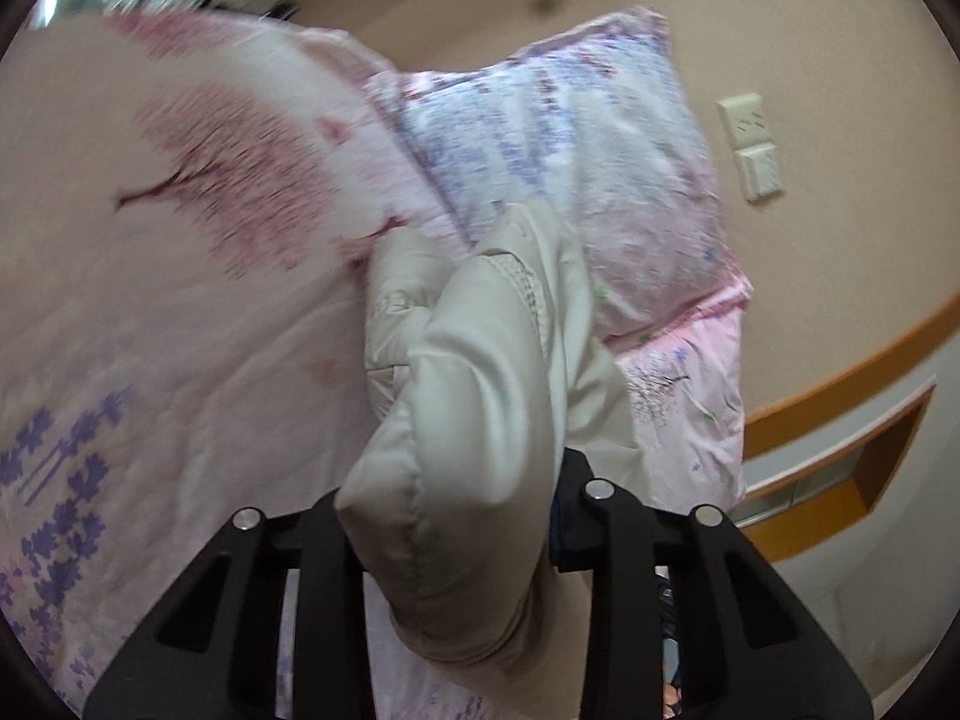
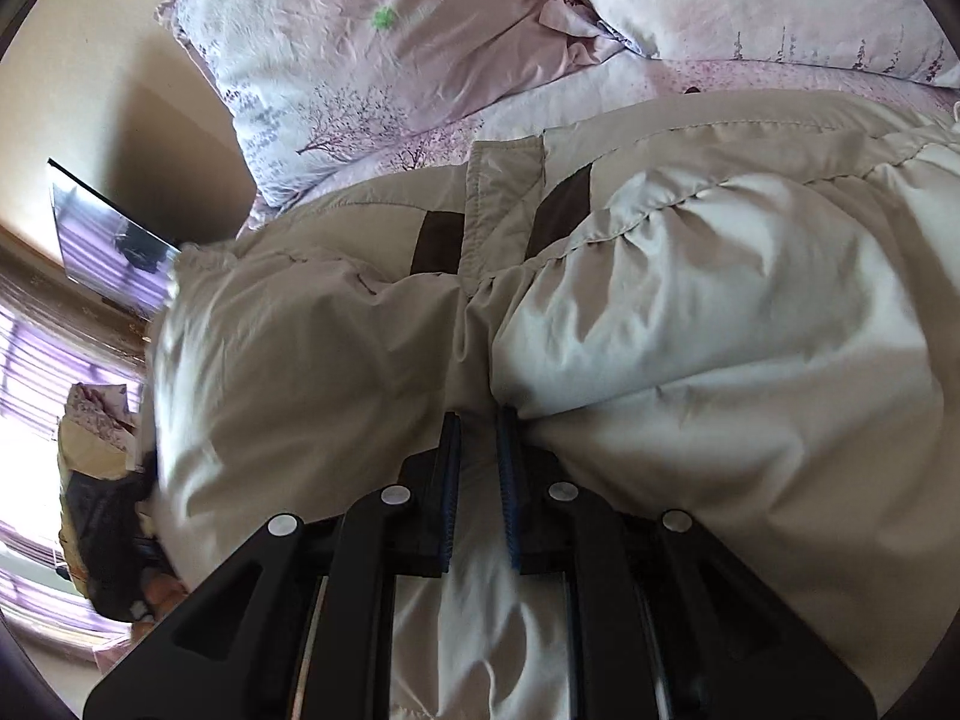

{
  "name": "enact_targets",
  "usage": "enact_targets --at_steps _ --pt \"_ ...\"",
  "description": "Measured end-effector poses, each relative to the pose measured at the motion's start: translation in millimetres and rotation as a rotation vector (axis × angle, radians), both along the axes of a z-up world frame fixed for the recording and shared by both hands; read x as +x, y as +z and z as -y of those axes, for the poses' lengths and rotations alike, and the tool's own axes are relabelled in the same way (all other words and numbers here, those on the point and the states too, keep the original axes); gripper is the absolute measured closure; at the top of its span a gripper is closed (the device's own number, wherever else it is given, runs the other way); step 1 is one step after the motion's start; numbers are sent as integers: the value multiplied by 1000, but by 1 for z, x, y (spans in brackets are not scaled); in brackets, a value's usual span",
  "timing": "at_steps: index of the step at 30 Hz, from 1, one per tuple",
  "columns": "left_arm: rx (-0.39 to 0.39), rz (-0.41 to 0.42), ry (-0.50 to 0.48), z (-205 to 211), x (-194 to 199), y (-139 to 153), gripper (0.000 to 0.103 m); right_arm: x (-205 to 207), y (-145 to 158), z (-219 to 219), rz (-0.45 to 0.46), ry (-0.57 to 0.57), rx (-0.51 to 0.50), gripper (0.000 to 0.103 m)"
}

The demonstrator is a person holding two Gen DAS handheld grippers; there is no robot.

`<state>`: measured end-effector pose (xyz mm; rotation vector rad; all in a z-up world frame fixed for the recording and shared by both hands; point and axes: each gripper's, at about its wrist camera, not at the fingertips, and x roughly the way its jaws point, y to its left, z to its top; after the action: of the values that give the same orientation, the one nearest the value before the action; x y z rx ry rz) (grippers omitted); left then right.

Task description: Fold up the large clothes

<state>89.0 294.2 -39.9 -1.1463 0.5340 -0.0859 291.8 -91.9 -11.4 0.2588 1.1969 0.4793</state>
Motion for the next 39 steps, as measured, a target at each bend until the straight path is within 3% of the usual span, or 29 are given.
enact_targets --at_steps 6,11,21,25,28,31,34,36,39 --pt "43 23 -17 7 3 15 72 -16 25 1 61 11 71 90" --pt "60 89 -40 15 3 30 72 -1 -5 -20 -32 27 2 90" --pt "278 353 -187 93 8 101 72 17 -19 -25 -85 8 -15 92" --pt "377 404 -224 132 9 119 70 23 -17 -23 -98 51 -12 94" --pt "397 430 -232 145 10 128 69 13 2 -3 -84 70 33 94" --pt "427 441 -246 155 8 133 69 -9 40 38 49 54 66 93" --pt "453 447 -258 163 9 137 69 -14 58 75 136 -25 23 93" --pt "454 453 -267 169 10 140 69 -5 52 91 115 -70 -5 93" --pt "481 472 -292 186 13 148 69 20 17 100 0 -84 -2 93"
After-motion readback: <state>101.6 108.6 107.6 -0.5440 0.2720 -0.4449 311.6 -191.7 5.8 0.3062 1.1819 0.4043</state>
